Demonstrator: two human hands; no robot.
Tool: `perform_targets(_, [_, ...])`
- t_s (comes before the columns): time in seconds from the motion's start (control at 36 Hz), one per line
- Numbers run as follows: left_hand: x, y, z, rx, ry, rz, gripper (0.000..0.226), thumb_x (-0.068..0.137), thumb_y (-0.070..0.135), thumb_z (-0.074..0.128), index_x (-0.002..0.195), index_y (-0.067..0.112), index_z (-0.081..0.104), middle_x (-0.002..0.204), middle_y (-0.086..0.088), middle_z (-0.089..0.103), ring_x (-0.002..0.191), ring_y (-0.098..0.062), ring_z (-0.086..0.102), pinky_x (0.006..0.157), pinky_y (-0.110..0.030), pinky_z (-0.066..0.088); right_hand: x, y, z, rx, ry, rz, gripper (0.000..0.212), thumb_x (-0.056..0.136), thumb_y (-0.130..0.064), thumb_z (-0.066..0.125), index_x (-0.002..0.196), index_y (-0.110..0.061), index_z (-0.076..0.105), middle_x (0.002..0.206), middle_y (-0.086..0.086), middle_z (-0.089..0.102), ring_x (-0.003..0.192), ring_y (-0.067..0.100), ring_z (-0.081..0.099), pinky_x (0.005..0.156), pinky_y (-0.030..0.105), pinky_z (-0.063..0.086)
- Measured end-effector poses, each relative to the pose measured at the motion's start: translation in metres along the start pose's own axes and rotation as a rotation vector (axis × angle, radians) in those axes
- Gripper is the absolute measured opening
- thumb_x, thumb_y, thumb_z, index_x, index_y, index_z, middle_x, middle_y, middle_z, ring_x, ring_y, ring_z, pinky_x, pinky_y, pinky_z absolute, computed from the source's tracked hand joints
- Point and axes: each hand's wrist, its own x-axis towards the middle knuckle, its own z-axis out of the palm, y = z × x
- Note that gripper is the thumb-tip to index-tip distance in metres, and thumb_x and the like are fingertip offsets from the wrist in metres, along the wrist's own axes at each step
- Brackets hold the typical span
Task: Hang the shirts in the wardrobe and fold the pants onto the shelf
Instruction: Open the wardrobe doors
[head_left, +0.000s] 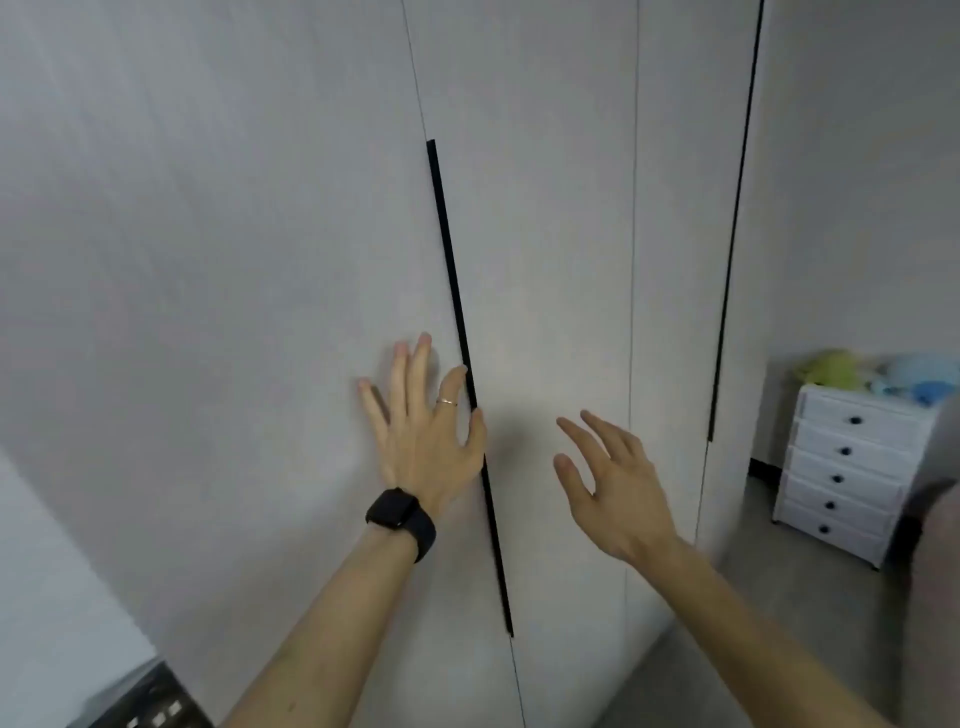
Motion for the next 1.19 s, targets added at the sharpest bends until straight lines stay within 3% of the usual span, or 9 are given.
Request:
perform_targets(0.11, [0.035, 0.003, 0.021, 0.057, 0.054, -0.046, 0.058, 0.083, 0.041, 0.065, 0.137, 0.021, 0.053, 0.165, -0.008, 0.02, 0.154, -0.03, 0.006, 0.115, -0.069, 0.0, 0.053, 0.007, 0.012, -0.006, 0.012, -0.083, 0.052, 0.105, -0.048, 0.037, 0.156, -0.036, 0.033, 0.166, -0.006, 0.022, 0.15, 0.021, 0.02, 0.119, 0.042, 0.027])
perform_targets(0.28, [0.061, 0.006, 0.061, 0.124, 0.144, -0.165, 0.055, 0.083, 0.046, 0.069, 0.125, 0.014, 0.057, 0.167, -0.005, 0.014, 0.155, -0.022, -0.004, 0.113, -0.063, -0.018, 0.122, 0.012, 0.034, 0.006, 0.088, -0.22, 0.056, 0.106, -0.049, 0.031, 0.159, -0.032, 0.026, 0.169, -0.001, 0.015, 0.154, 0.021, 0.014, 0.122, 0.042, 0.025])
perform_targets(0.39, [0.064, 0.005, 0.078, 0.178, 0.19, -0.163, 0.05, 0.087, 0.044, 0.067, 0.124, 0.015, 0.053, 0.167, -0.008, 0.016, 0.155, -0.025, -0.004, 0.115, -0.064, -0.017, 0.157, 0.011, 0.045, -0.016, 0.139, -0.335, 0.058, 0.107, -0.052, 0.025, 0.161, -0.035, 0.012, 0.17, 0.001, 0.005, 0.157, 0.019, 0.001, 0.124, 0.048, 0.02])
perform_targets(0.5, [0.065, 0.002, 0.088, 0.193, 0.248, -0.134, 0.056, 0.091, 0.044, 0.06, 0.137, 0.016, 0.044, 0.167, -0.009, 0.013, 0.155, -0.027, -0.005, 0.115, -0.065, -0.015, 0.188, 0.012, 0.061, -0.051, 0.215, -0.42, 0.06, 0.108, -0.052, 0.024, 0.162, -0.036, 0.003, 0.17, 0.002, -0.007, 0.156, 0.022, -0.007, 0.124, 0.051, 0.009])
perform_targets(0.64, [0.062, 0.0, 0.093, 0.332, 0.254, -0.108, 0.079, 0.098, 0.053, 0.045, 0.161, 0.018, 0.013, 0.168, -0.006, 0.004, 0.155, -0.029, 0.0, 0.118, -0.063, -0.009, 0.21, 0.021, 0.087, -0.024, 0.281, -0.551, 0.063, 0.106, -0.048, 0.027, 0.162, -0.031, 0.003, 0.169, 0.012, -0.003, 0.156, 0.03, -0.002, 0.123, 0.058, 0.01])
perform_targets(0.75, [0.057, 0.005, 0.093, 0.311, 0.251, -0.139, 0.071, 0.098, 0.04, 0.055, 0.157, 0.016, 0.024, 0.167, -0.004, 0.015, 0.155, -0.027, 0.001, 0.119, -0.064, -0.002, 0.223, 0.024, 0.106, 0.082, 0.426, -0.595, 0.06, 0.106, -0.045, 0.037, 0.16, -0.025, 0.022, 0.168, 0.016, 0.01, 0.155, 0.036, 0.01, 0.121, 0.062, 0.01])
perform_targets(0.94, [0.064, 0.04, 0.081, 0.133, 0.17, -0.394, 0.027, 0.087, 0.008, 0.067, 0.111, 0.006, 0.055, 0.166, -0.012, 0.018, 0.154, -0.032, 0.002, 0.117, -0.07, 0.004, 0.238, 0.032, 0.117, 0.031, 0.321, -0.676, 0.064, 0.106, -0.056, 0.02, 0.162, -0.032, 0.003, 0.169, 0.008, -0.009, 0.156, 0.03, -0.003, 0.123, 0.057, -0.003])
perform_targets(1.08, [0.064, 0.064, 0.062, 0.144, 0.044, -0.522, 0.017, 0.091, 0.01, 0.061, 0.107, 0.006, 0.056, 0.168, -0.004, 0.006, 0.155, -0.027, -0.009, 0.119, -0.065, 0.003, 0.229, 0.037, 0.112, 0.039, 0.291, -0.679, 0.067, 0.105, -0.053, 0.03, 0.162, -0.031, 0.002, 0.168, 0.009, -0.009, 0.156, 0.028, -0.006, 0.122, 0.059, 0.0])
perform_targets(1.19, [0.067, 0.082, 0.049, 0.127, 0.007, -0.573, 0.019, 0.092, 0.011, 0.06, 0.11, 0.007, 0.056, 0.168, -0.001, 0.004, 0.154, -0.024, -0.011, 0.119, -0.065, 0.009, 0.229, 0.038, 0.102, 0.035, 0.234, -0.681, 0.066, 0.105, -0.055, 0.023, 0.161, -0.032, -0.004, 0.168, 0.009, -0.011, 0.156, 0.029, -0.006, 0.123, 0.06, 0.005])
